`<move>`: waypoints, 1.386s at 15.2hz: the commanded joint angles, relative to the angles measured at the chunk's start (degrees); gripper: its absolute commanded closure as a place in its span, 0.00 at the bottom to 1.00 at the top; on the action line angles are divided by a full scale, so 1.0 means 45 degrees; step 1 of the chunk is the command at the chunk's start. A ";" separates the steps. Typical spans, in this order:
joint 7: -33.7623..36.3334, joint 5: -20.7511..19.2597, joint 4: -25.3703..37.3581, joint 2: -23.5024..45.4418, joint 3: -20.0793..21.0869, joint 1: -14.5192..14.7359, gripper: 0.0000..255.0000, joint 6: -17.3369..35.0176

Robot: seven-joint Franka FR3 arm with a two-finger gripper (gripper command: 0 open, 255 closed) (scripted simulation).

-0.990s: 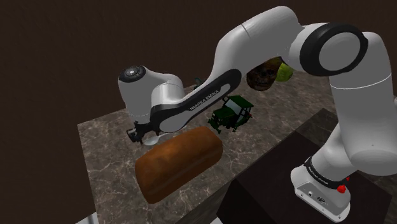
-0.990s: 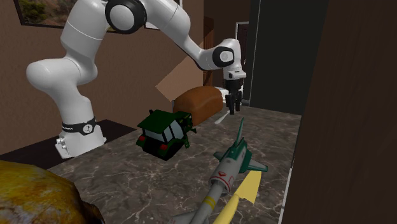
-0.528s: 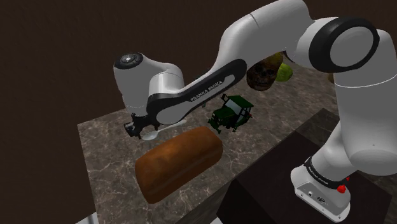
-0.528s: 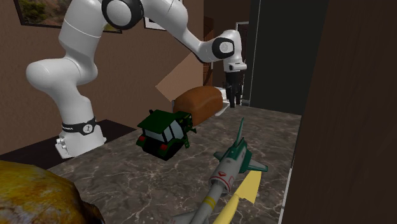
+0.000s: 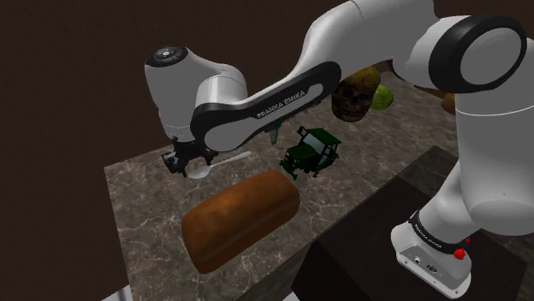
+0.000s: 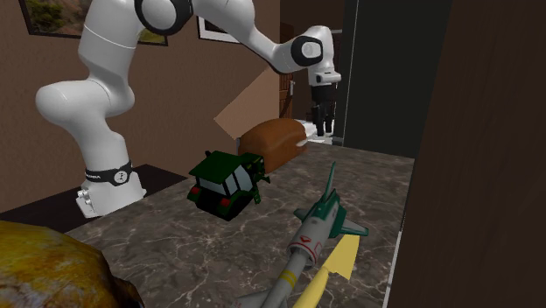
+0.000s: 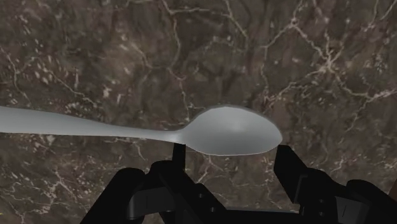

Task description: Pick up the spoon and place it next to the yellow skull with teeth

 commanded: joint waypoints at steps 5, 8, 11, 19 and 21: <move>-0.0253 0.0287 0.0421 -0.0389 0.0165 -0.0043 1.00 -0.0754; -0.0384 0.0413 0.0711 -0.0539 0.0232 -0.0044 1.00 -0.1163; -0.0511 0.0525 0.1036 -0.0667 0.0290 -0.0032 1.00 -0.1585; -0.0829 0.0752 0.2089 -0.0887 0.0404 0.0070 1.00 -0.2781; -0.0905 0.0790 0.2399 -0.0911 0.0424 0.0114 1.00 -0.3099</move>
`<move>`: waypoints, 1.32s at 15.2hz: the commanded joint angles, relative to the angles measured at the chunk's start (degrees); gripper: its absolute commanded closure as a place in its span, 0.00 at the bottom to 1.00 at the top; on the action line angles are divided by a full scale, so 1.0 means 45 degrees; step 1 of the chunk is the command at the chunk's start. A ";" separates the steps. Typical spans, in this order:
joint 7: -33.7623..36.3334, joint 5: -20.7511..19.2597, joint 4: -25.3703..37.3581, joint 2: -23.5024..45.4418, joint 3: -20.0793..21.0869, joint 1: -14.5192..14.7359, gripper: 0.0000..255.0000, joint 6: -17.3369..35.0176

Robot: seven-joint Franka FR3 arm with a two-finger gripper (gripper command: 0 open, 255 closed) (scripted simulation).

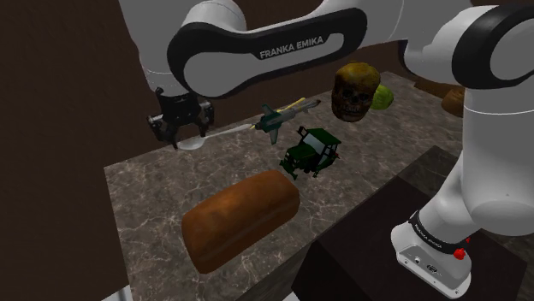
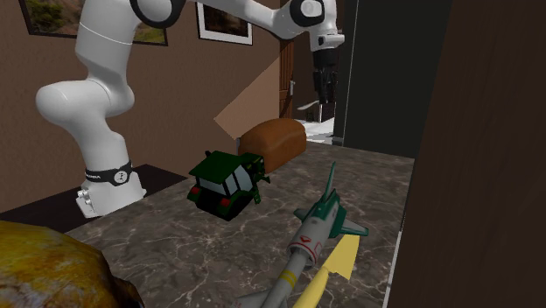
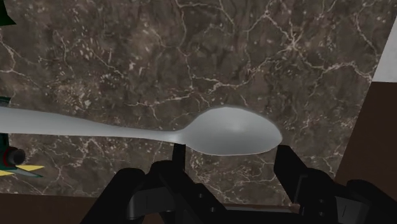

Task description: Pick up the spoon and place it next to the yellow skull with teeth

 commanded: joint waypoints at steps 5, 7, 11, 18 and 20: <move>-0.0230 0.0099 0.0937 -0.0069 0.0050 0.0133 1.00 -0.0960; -0.0302 0.0106 0.1330 -0.0041 0.0056 0.0212 1.00 -0.1310; -0.0446 0.0086 0.2205 0.0069 0.0054 0.0407 1.00 -0.2046; -0.0720 -0.0077 0.4129 0.0488 -0.0005 0.0921 1.00 -0.3493; -0.0815 0.0232 0.3079 -0.0227 0.0107 0.0381 1.00 -0.3119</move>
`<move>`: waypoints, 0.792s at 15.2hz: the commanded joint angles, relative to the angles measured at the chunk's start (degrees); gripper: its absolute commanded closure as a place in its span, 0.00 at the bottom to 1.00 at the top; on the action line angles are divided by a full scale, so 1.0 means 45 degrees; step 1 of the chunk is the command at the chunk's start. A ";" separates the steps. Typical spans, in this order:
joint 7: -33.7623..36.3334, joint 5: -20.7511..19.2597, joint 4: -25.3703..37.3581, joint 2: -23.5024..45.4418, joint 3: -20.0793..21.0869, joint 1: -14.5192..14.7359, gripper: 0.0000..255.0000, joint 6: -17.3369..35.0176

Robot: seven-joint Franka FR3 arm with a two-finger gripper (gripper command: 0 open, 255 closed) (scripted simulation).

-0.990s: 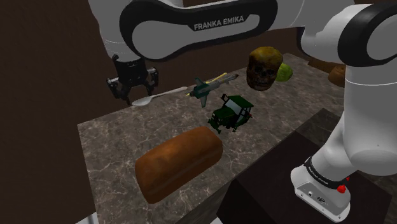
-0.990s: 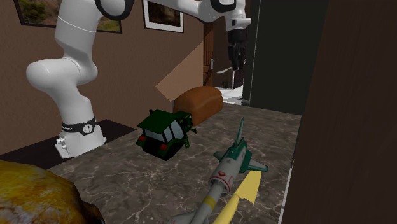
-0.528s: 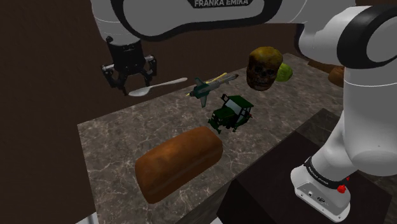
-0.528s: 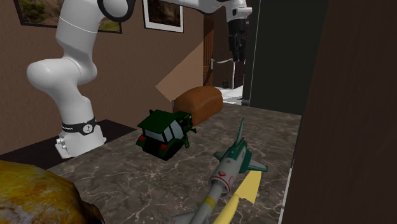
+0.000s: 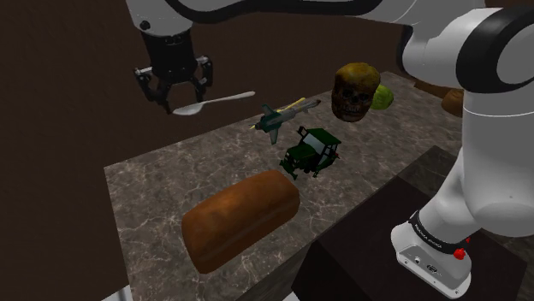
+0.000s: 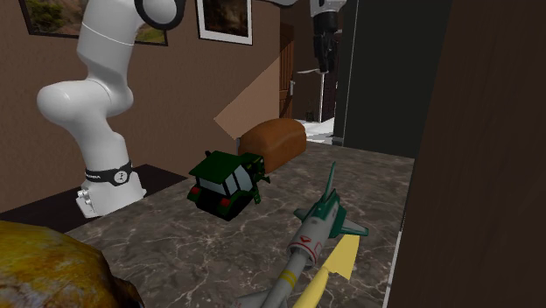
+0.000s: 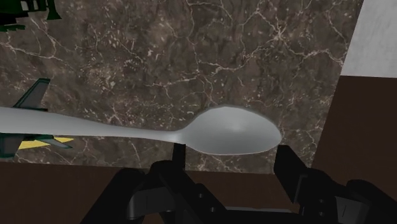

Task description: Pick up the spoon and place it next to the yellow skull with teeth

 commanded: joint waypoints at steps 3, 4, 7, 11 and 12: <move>-0.0560 0.1097 -0.3267 -0.2284 0.0263 -0.1705 1.00 0.1262; -0.0796 0.1422 -0.4059 -0.2885 0.0290 -0.2124 1.00 0.1570; -0.1671 0.2417 -0.6142 -0.4603 0.0190 -0.3157 1.00 0.2348; -0.3075 0.3668 -0.8435 -0.6699 -0.0306 -0.4060 1.00 0.3079; -0.3443 0.3945 -0.8941 -0.7183 -0.0477 -0.4216 1.00 0.3212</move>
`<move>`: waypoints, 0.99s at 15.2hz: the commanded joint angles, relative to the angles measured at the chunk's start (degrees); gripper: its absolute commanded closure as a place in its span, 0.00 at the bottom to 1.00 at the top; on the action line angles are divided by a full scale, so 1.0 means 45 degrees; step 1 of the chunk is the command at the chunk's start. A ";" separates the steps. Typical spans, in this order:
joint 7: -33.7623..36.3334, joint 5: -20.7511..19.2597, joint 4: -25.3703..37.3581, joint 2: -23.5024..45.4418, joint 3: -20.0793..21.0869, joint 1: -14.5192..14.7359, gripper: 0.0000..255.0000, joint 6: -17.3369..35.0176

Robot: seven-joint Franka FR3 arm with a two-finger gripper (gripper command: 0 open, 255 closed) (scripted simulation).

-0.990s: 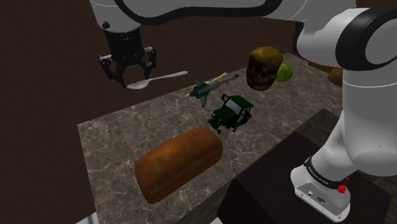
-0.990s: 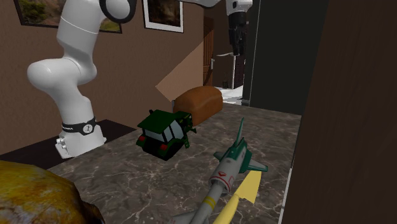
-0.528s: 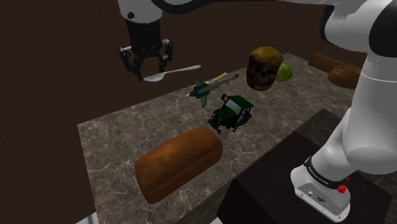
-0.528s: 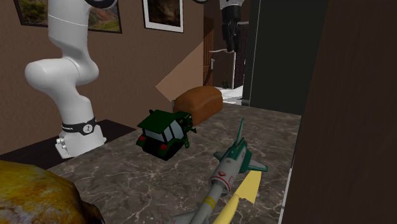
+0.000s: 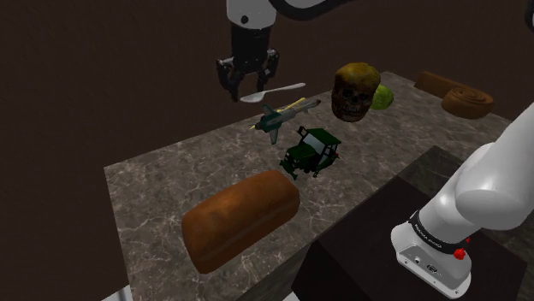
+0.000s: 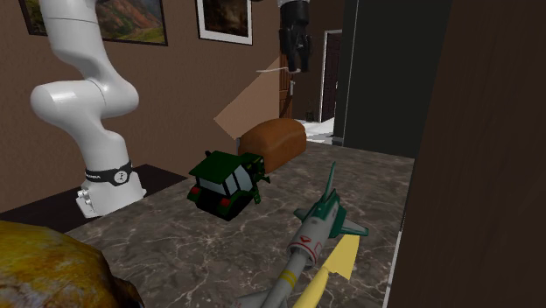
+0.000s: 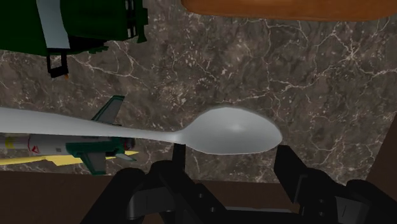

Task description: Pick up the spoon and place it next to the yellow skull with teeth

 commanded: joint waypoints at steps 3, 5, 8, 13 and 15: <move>-0.1530 0.1028 -0.2005 -0.1897 -0.0774 -0.0556 1.00 0.0513; -0.2247 0.1392 -0.2833 -0.2714 -0.1228 -0.0699 1.00 0.0643; -0.3284 0.1780 -0.3945 -0.3826 -0.1943 -0.0858 1.00 0.0761; -0.4919 0.2055 -0.5491 -0.5407 -0.3183 -0.1087 1.00 0.0808; -0.5549 0.2056 -0.6008 -0.5954 -0.3685 -0.1197 1.00 0.0792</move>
